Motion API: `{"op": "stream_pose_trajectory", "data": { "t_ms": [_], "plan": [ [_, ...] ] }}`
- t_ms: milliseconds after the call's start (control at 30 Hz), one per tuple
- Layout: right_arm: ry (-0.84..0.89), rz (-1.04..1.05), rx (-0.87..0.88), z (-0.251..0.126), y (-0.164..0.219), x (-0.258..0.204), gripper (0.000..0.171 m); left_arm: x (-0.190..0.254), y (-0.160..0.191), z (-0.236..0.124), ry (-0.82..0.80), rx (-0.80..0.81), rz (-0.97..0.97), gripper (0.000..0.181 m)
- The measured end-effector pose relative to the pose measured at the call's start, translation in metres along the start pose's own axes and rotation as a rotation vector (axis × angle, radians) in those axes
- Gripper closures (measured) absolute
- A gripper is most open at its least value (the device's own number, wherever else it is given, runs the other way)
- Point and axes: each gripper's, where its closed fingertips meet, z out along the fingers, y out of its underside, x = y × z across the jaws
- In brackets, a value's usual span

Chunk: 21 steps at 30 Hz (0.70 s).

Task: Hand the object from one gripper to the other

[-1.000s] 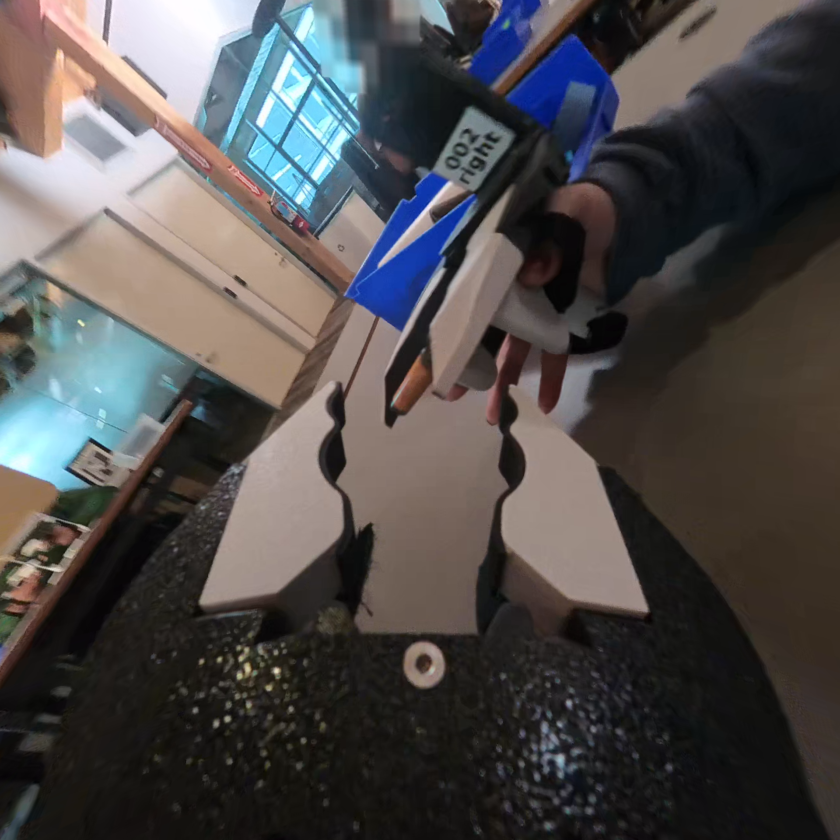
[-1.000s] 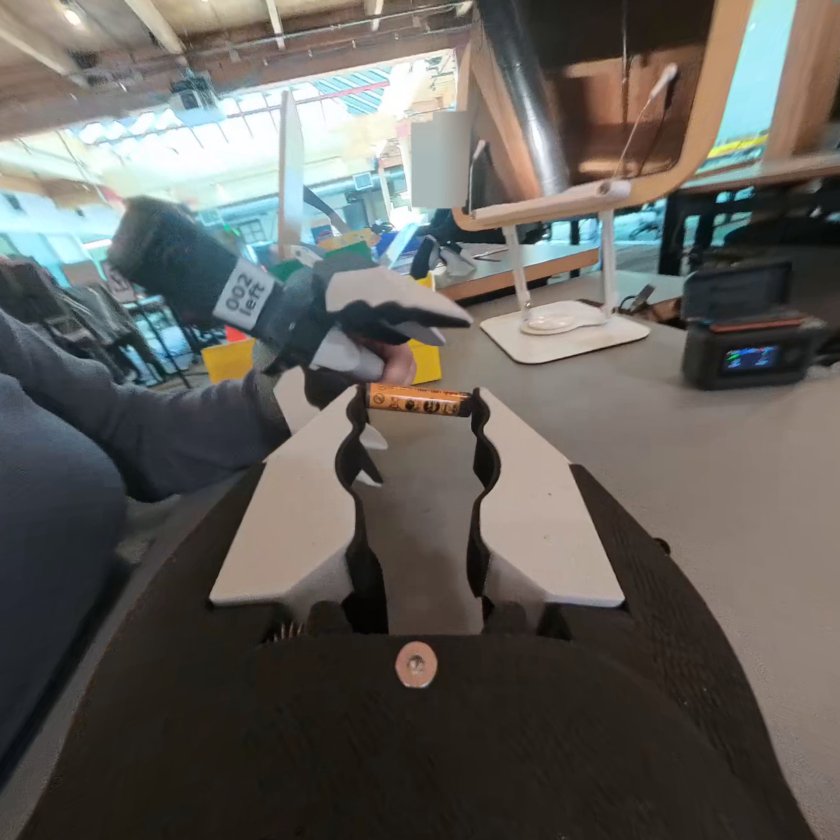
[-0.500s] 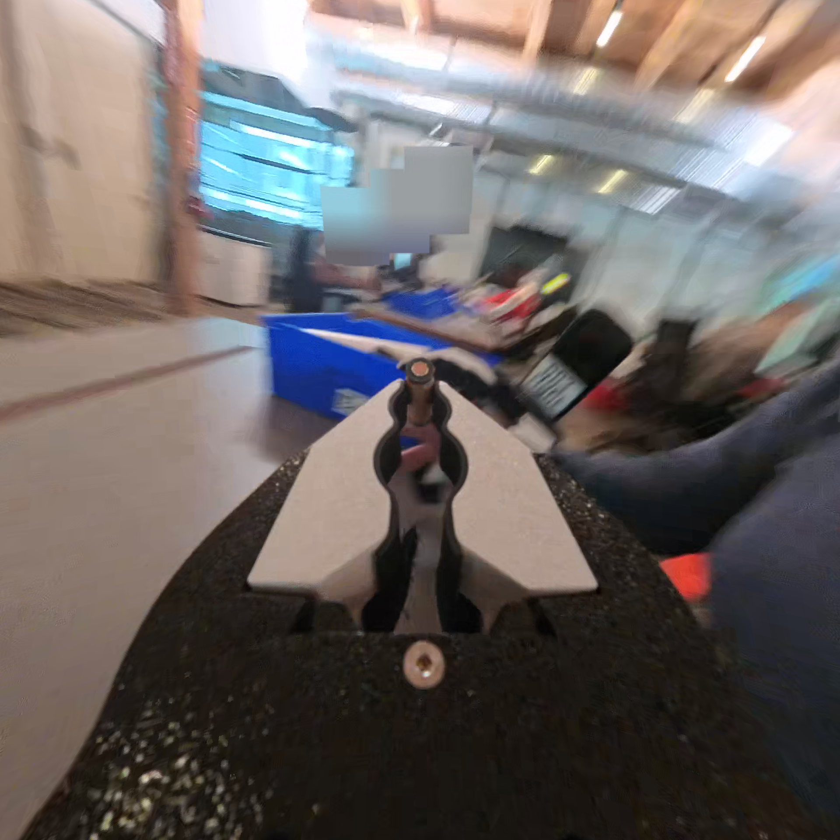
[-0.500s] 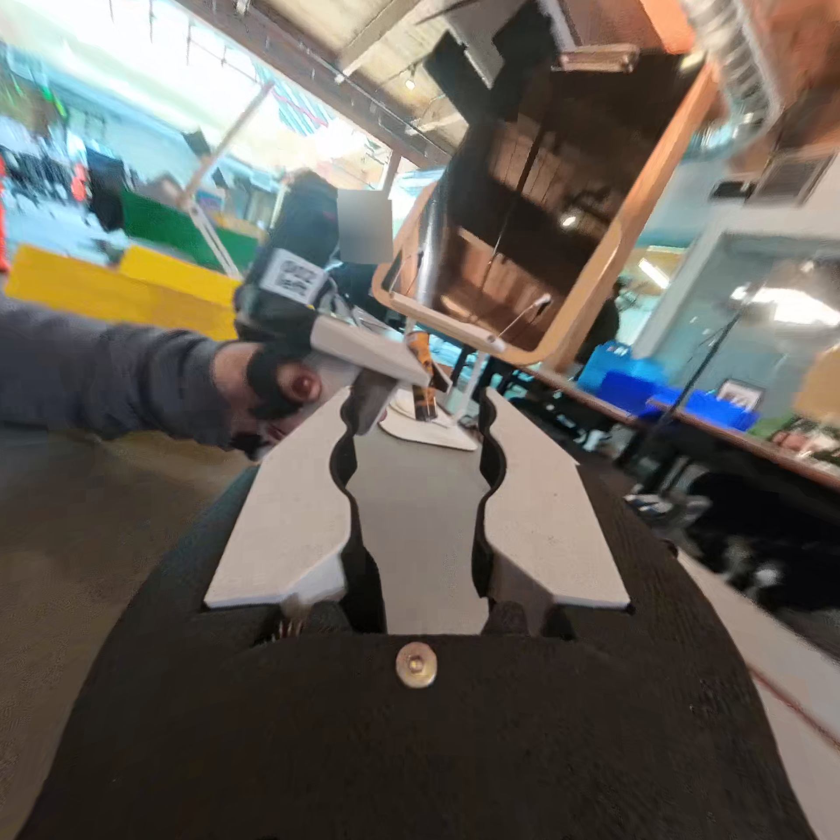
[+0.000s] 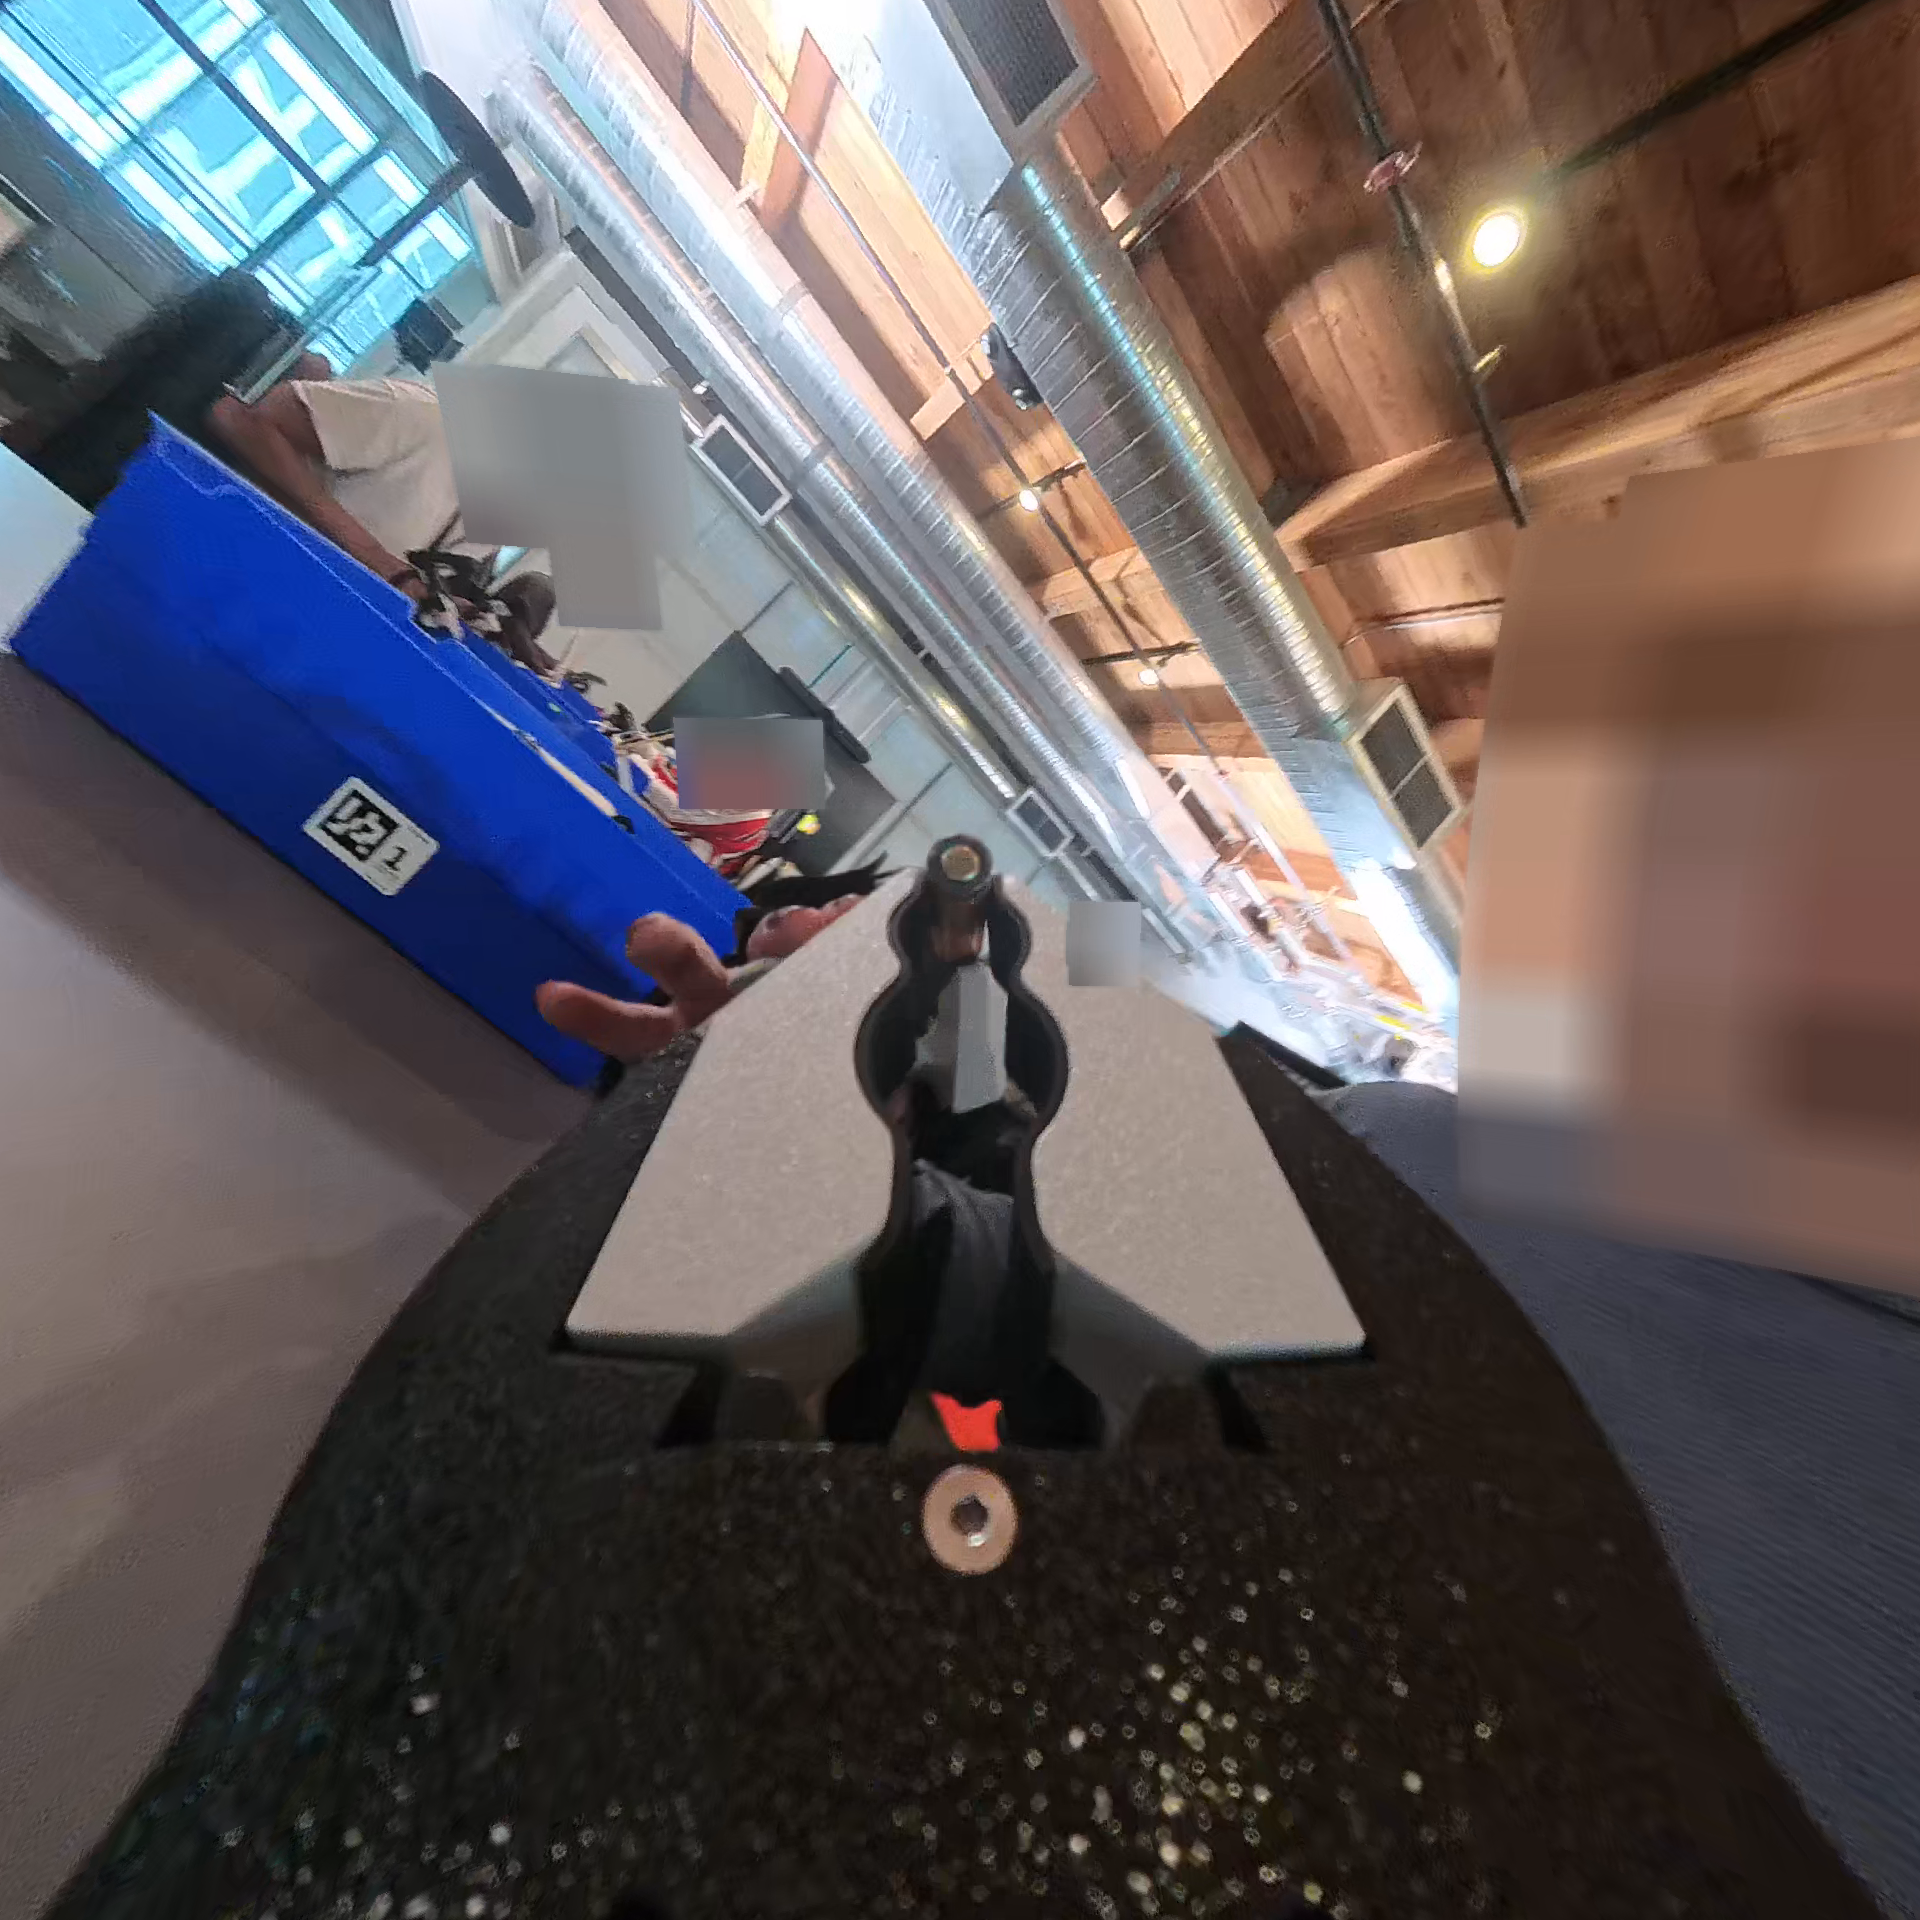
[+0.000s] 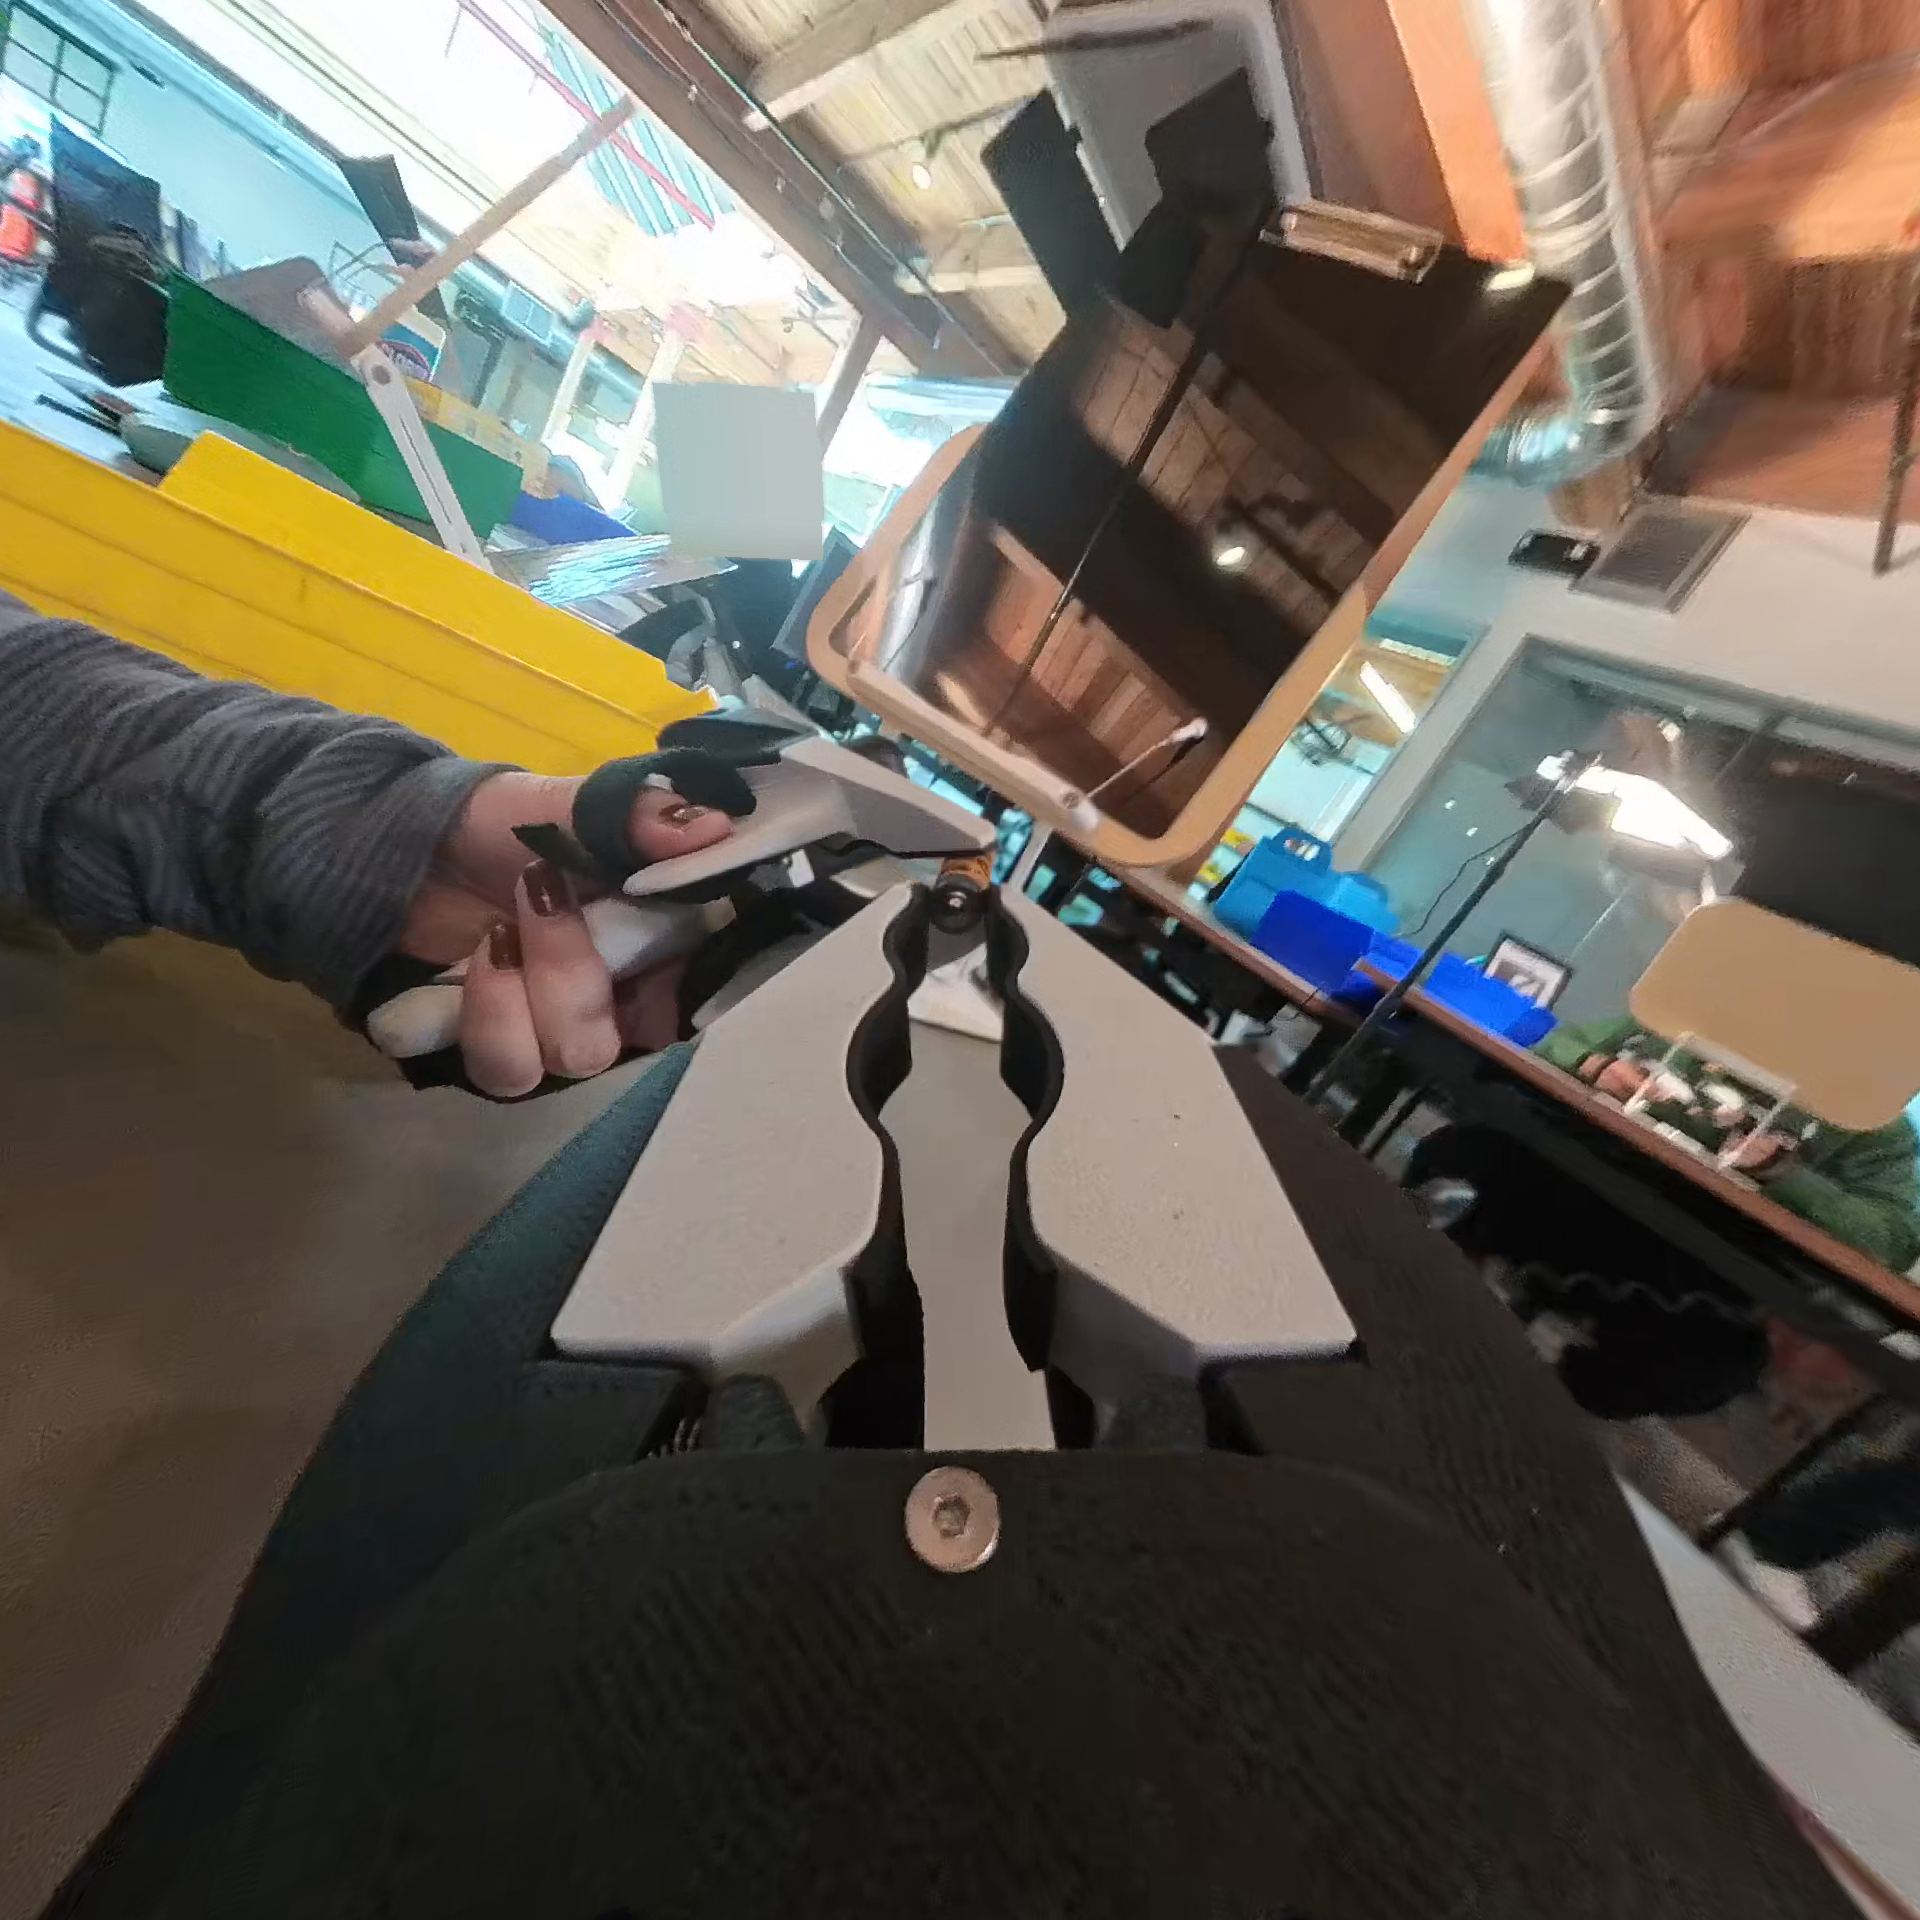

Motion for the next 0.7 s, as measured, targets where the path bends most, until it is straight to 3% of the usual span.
{"op": "stream_pose_trajectory", "data": {
  "t_ms": [33, 100, 167, 267, 400, 500, 567, 600, 700],
  "plan": [
    [-0.01, 0.052, -0.009, 0.0, 0.002, 0.002, 0.162, -0.002, 0.001, -0.001, -0.024, -0.018, 0.048, 0.173],
    [-0.02, 0.194, -0.047, 0.001, 0.009, 0.008, 0.163, -0.018, 0.006, -0.006, -0.178, -0.111, 0.246, 0.146],
    [-0.029, 0.34, -0.09, -0.001, 0.018, 0.016, 0.163, -0.04, 0.005, -0.022, -0.416, -0.215, 0.619, 0.134],
    [-0.104, 0.571, -0.158, -0.002, 0.029, 0.015, 0.163, -0.044, -0.012, -0.038, -0.671, -0.321, 1.227, 0.132],
    [-0.222, 0.776, -0.225, -0.005, 0.036, 0.003, 0.163, -0.038, -0.003, -0.036, -0.758, -0.548, 1.782, 0.136],
    [-0.301, 0.864, -0.241, -0.007, 0.034, -0.007, 0.163, -0.048, 0.008, -0.036, -0.782, -0.686, 1.944, 0.148],
    [-0.314, 0.871, -0.236, -0.006, 0.033, -0.009, 0.163, -0.05, 0.006, -0.035, -0.825, -0.706, 2.014, 0.173],
    [-0.309, 0.854, -0.233, -0.006, 0.033, -0.009, 0.163, -0.051, 0.004, -0.036, -0.845, -0.721, 2.028, 0.173],
    [-0.189, 0.671, -0.155, -0.002, 0.03, 0.004, 0.16, -0.053, -0.004, -0.035, -0.918, -0.68, 1.875, 0.174]
  ]
}}
